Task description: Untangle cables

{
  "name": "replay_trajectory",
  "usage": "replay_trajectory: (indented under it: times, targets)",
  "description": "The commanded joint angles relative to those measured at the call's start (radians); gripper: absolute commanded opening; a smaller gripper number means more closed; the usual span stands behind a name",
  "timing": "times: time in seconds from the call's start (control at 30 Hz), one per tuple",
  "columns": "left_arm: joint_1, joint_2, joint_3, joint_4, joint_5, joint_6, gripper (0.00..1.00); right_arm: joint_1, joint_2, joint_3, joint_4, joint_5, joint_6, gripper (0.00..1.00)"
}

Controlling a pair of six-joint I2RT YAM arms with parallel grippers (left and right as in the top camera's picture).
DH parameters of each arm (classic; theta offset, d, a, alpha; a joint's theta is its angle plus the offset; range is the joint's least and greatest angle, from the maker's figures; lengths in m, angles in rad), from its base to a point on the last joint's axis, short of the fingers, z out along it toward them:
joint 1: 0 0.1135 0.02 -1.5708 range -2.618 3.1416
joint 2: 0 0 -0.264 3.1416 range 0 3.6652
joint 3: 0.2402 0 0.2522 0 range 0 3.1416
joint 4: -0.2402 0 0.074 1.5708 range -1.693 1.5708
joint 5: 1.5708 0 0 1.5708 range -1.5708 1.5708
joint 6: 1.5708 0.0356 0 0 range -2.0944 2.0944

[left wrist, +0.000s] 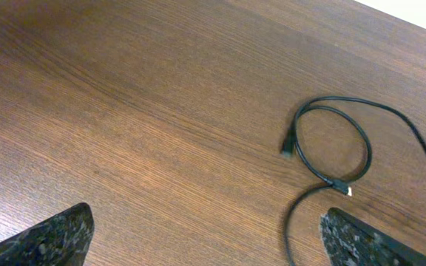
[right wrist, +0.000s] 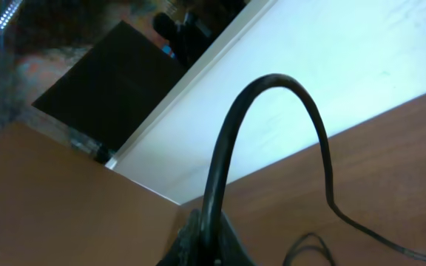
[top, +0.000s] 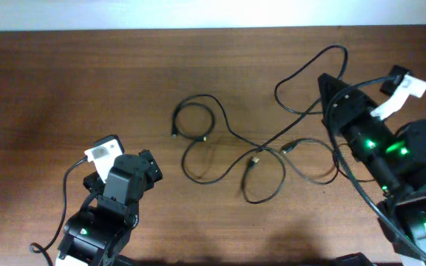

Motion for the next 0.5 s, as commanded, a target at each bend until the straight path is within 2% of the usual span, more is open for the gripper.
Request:
replay_trajectory:
  times: [0.0,0.23,0.47]
  targets:
    - [-0.002,-0.003,0.003,-0.001,-0.010,0.012,0.99,-0.008,0.007,0.081,-0.119,0.000,0.080,0.04]
    - [-0.002,-0.003,0.003,-0.001,-0.010,0.012,0.99,-0.006,0.008,0.085,-0.564,-0.043,0.062,0.04]
    - [-0.002,-0.003,0.003,-0.001,-0.010,0.012,0.99,-0.006,0.008,0.085,-0.730,-0.174,-0.011,0.04]
